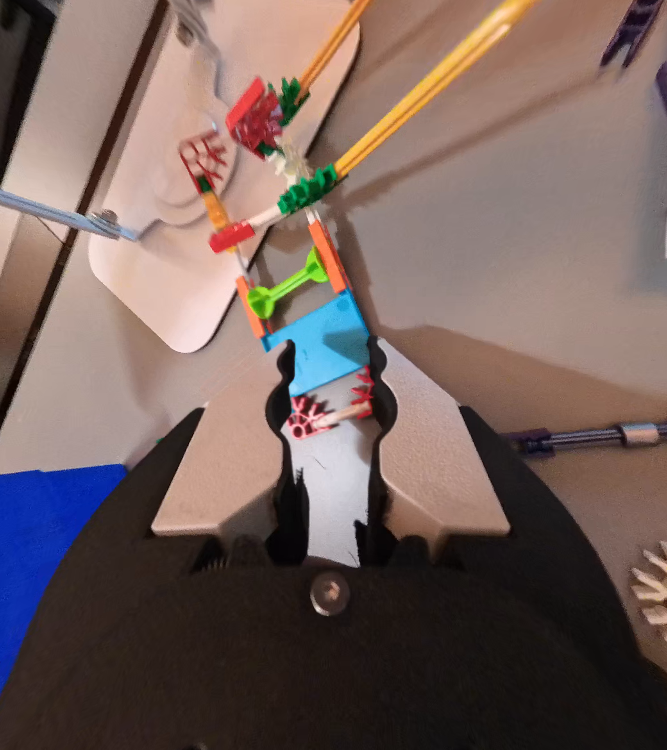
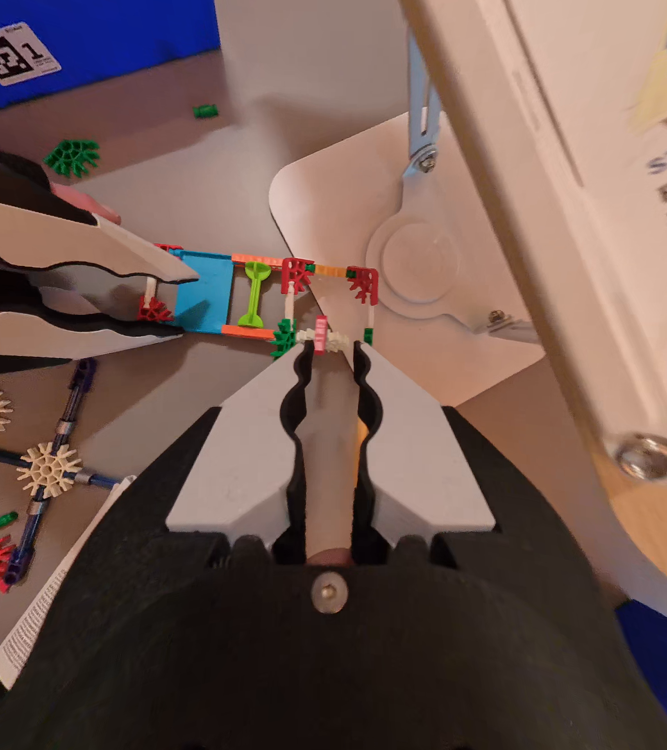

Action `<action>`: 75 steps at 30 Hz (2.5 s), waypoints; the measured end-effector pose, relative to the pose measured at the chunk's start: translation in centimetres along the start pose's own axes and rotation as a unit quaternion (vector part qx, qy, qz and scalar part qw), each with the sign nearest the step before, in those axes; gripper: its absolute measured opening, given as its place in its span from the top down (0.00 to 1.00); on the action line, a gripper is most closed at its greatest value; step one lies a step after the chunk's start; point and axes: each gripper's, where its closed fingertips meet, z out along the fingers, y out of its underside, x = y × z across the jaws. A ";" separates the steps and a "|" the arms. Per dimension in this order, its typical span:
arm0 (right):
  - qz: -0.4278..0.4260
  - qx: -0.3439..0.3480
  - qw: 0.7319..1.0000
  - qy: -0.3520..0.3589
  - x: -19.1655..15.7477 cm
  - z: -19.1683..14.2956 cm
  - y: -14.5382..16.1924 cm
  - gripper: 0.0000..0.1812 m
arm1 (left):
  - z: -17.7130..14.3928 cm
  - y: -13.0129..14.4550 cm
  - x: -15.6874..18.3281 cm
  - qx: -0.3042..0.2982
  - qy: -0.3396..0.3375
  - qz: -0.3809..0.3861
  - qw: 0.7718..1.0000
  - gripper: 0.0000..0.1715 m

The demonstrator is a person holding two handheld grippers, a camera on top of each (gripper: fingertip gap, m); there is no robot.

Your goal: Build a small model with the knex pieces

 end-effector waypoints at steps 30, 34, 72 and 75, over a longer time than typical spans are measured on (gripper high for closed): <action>-0.005 0.009 0.999 0.034 3.6 -0.9 1.4 0.92 | -2.5 -2.4 4.5 0.068 0.094 0.004 0.993 0.78; -0.008 0.012 0.999 0.037 4.0 -0.9 1.6 0.92 | -2.3 -2.2 4.6 0.066 0.087 0.031 0.994 0.78; -0.031 -0.020 0.997 0.071 5.6 -0.2 3.1 0.90 | -1.3 -1.5 4.1 0.050 0.057 0.065 0.995 0.79; -0.033 -0.019 0.997 0.072 5.6 -0.2 3.1 0.90 | -1.5 -1.6 4.0 0.053 0.054 0.063 0.995 0.79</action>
